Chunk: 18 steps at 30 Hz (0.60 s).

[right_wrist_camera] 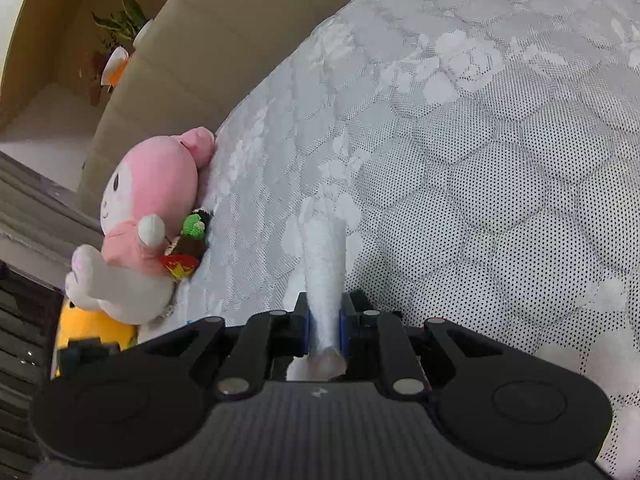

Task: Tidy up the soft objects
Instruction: 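Close the left gripper on the edge of the black eye mask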

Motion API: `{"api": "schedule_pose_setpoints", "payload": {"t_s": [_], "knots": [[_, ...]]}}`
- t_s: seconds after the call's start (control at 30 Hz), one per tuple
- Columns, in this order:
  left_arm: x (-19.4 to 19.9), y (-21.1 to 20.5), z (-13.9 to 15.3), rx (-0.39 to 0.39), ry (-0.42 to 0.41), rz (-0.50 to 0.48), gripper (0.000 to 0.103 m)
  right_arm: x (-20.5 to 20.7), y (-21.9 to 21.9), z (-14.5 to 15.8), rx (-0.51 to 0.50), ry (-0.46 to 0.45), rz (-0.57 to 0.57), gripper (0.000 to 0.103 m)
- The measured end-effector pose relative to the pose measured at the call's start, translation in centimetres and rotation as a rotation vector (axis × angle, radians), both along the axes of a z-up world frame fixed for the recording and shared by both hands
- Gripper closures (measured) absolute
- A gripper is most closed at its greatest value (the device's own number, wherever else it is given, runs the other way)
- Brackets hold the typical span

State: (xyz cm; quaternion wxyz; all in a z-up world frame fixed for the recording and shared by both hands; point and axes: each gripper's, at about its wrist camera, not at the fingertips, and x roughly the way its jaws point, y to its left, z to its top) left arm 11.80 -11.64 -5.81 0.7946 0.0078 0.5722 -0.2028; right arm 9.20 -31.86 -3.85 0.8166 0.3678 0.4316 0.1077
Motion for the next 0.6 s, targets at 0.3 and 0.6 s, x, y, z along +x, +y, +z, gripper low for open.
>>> {"api": "schedule_pose_setpoints", "payload": {"t_s": [0.3,0.6], "knots": [[-2.7,-3.5,2.7,0.223,-0.274,-0.171,0.063,-0.1,-0.4,-0.3,0.020,0.010,-0.015,0.084],[-4.8,-3.9,2.5,0.582,-0.605,-0.375,0.064,0.1,-0.2,-0.5,-0.002,0.018,-0.015,0.084]]}}
